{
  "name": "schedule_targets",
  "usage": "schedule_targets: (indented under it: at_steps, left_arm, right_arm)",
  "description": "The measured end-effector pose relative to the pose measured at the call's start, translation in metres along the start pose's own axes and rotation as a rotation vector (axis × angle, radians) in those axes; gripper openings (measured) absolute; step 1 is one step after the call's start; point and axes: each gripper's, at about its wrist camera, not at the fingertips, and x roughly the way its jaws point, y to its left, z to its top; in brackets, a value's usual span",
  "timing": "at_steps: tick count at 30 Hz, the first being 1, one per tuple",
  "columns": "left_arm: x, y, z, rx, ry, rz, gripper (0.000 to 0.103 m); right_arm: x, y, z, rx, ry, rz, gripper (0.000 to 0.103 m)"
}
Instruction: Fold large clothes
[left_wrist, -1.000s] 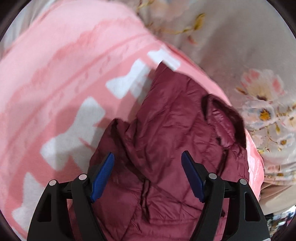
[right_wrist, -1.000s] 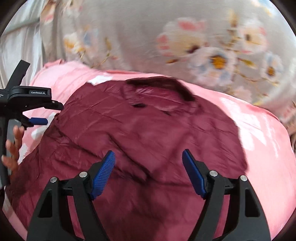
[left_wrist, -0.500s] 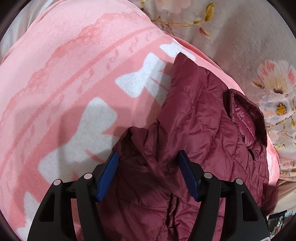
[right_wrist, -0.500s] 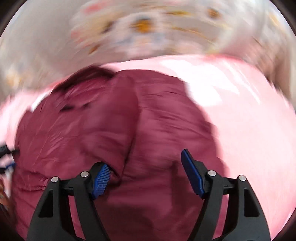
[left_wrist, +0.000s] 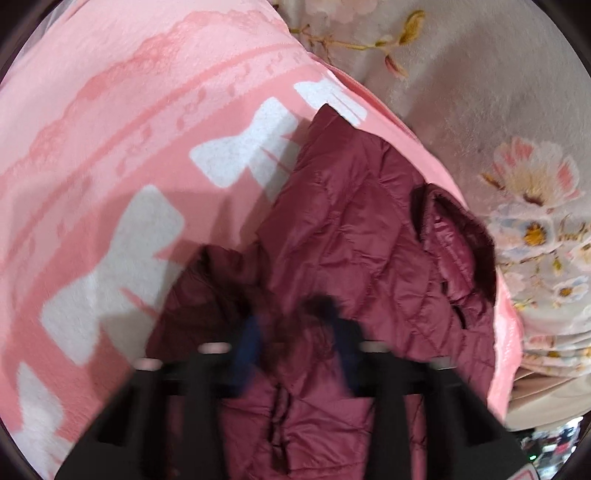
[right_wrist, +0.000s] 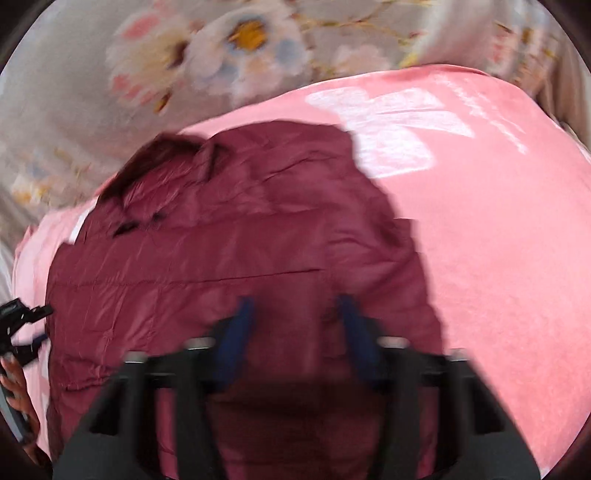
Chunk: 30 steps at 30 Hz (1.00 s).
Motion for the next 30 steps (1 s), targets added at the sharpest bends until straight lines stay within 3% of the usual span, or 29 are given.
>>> schedule_targets:
  at_steps: [1, 6, 12, 20, 23, 25, 26, 27, 30]
  left_arm:
    - [-0.001, 0.002, 0.001, 0.006, -0.003, 0.002, 0.002]
    - [-0.026, 0.009, 0.003, 0.08, -0.112, 0.06, 0.0]
    - [0.004, 0.011, -0.01, 0.162, -0.086, 0.167, 0.0]
    - [0.012, -0.004, -0.027, 0.303, -0.155, 0.294, 0.001]
    - [0.004, -0.013, -0.032, 0.362, -0.158, 0.377, 0.011]
    - [-0.015, -0.015, -0.036, 0.382, -0.165, 0.365, 0.015]
    - [-0.024, -0.016, -0.038, 0.389, -0.172, 0.352, 0.026]
    - [-0.039, -0.02, -0.039, 0.398, -0.192, 0.328, 0.037]
    - [-0.065, -0.048, -0.039, 0.431, -0.259, 0.272, 0.044]
  right_arm:
    - [-0.005, 0.011, 0.002, -0.043, -0.02, 0.0, 0.005]
    - [-0.05, 0.038, 0.007, -0.14, -0.176, 0.036, 0.002]
    - [0.007, 0.023, -0.015, -0.119, -0.014, -0.007, 0.002]
    - [0.025, 0.03, -0.025, -0.178, 0.01, -0.055, 0.003]
    - [0.01, 0.024, -0.019, -0.164, 0.001, -0.072, 0.012]
    - [-0.019, 0.016, -0.017, -0.141, -0.07, -0.086, 0.024]
    - [-0.034, 0.016, -0.015, -0.138, -0.114, -0.088, 0.033]
    - [-0.045, 0.018, -0.013, -0.137, -0.143, -0.079, 0.037]
    - [-0.058, 0.036, -0.001, -0.156, -0.161, 0.003, 0.038]
